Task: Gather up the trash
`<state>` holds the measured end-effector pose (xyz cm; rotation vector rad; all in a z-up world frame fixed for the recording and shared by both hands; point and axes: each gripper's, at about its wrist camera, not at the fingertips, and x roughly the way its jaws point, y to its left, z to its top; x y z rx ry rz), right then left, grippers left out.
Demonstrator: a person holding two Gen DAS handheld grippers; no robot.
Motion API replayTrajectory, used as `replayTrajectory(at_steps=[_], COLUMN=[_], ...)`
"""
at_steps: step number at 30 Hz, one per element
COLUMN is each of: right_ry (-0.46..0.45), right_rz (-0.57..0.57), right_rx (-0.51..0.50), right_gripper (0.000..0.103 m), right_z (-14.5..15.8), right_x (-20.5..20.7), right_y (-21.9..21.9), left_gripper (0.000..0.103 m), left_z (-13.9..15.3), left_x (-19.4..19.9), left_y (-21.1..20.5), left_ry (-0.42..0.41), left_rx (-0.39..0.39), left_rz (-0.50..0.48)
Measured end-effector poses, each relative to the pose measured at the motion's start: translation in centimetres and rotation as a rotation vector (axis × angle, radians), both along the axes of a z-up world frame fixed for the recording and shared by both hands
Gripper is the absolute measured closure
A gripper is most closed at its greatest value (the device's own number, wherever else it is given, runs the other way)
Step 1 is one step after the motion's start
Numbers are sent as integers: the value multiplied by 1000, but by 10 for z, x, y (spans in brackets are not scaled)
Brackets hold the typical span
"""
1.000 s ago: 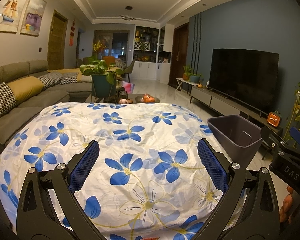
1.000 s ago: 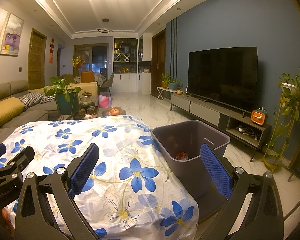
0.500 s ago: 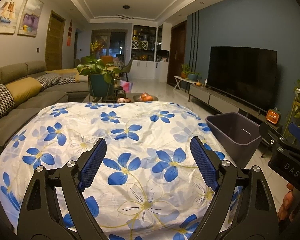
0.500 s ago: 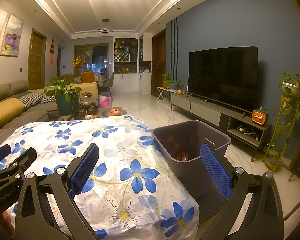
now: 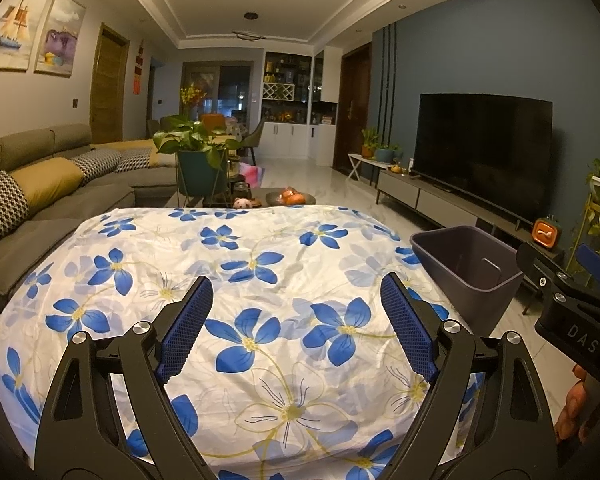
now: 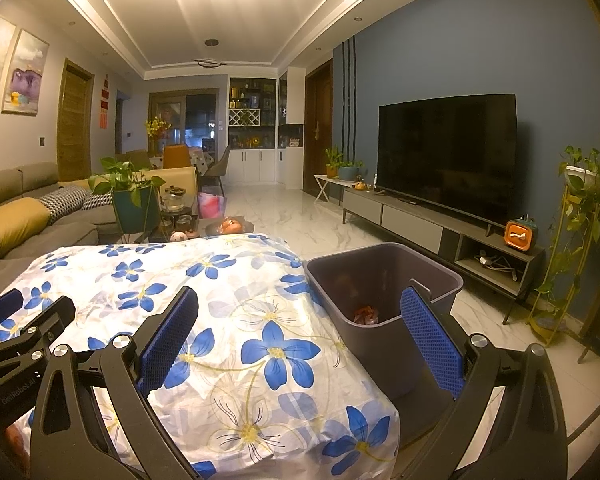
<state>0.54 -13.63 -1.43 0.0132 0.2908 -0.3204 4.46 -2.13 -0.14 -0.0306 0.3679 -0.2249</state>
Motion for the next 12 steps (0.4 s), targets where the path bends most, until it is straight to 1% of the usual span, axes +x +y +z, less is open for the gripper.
replayTrajectory(at_steps=[2, 6, 7, 9, 12], right_ry=[0, -3, -4, -5, -5], right_rz=[2, 0, 0, 1, 2], right_rx=[2, 3, 4, 6, 4], right_gripper=[6, 6, 6, 6, 6], right_z=[2, 2, 3, 4, 4], right_x=[1, 2, 3, 4, 4], right_y=[1, 2, 2, 2, 2], left_gripper=[18, 11, 11, 11, 11], left_z=[0, 2, 2, 3, 2], left_x=[-1, -3, -3, -4, -3], left_y=[0, -1, -2, -2, 0], left_ry=[-2, -21, -31, -38, -26], left_rx=[2, 20, 34, 40, 23], left_rz=[2, 16, 32, 29, 30])
